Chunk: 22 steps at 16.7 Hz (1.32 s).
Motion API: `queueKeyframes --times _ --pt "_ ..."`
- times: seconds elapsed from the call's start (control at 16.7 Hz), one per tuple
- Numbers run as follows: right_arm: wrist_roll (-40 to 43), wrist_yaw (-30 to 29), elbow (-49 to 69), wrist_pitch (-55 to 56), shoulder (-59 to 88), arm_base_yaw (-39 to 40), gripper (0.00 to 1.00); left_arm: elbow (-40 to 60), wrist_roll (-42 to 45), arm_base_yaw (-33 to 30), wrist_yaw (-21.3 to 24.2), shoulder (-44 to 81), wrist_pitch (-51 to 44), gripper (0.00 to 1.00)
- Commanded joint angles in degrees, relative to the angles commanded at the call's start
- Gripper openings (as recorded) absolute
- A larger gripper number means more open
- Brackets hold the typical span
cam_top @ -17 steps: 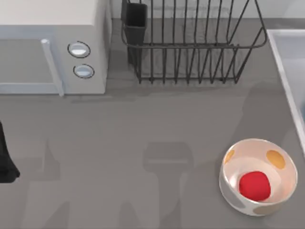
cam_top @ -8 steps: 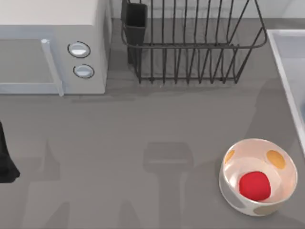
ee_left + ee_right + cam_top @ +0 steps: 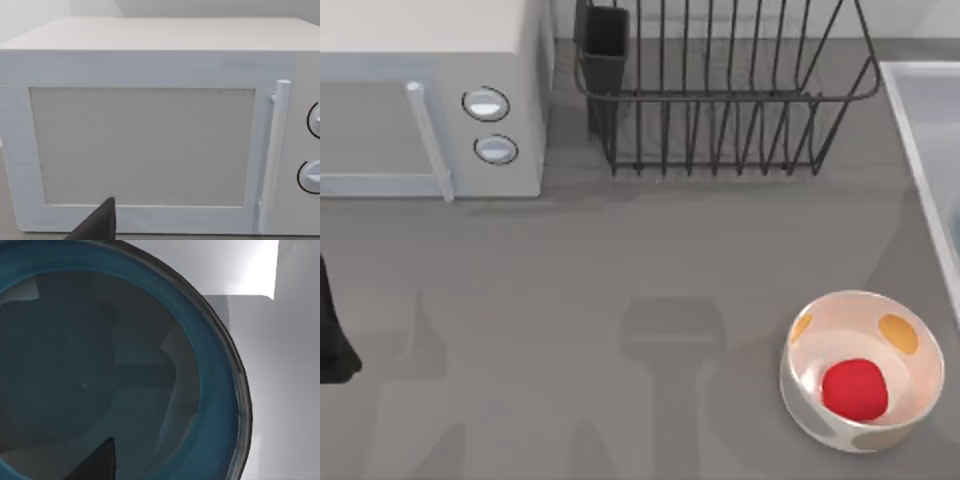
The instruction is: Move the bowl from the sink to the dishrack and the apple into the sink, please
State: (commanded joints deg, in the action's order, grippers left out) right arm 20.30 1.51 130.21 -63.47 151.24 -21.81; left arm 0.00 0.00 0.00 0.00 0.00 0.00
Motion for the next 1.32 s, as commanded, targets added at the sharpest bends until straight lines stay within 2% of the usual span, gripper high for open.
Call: queueKeyframes --times 0.24,0.48,1.26,1.32 --pt "-0.1 -0.1 -3.3 6.9 3.6 0.1 1.0 0.0 0.0 0.0 0.0 0.0 0.0 1.0" --pt "-0.1 -0.1 -3.5 7.3 3.9 0.1 1.0 0.0 0.0 0.0 0.0 0.0 0.0 1.0" --pt "-0.1 -0.1 -3.5 7.3 3.9 0.1 0.02 0.0 0.0 0.0 0.0 0.0 0.0 1.0" --pt "-0.1 -0.1 -3.5 7.3 3.9 0.1 0.0 0.0 0.0 0.0 0.0 0.0 0.0 1.0"
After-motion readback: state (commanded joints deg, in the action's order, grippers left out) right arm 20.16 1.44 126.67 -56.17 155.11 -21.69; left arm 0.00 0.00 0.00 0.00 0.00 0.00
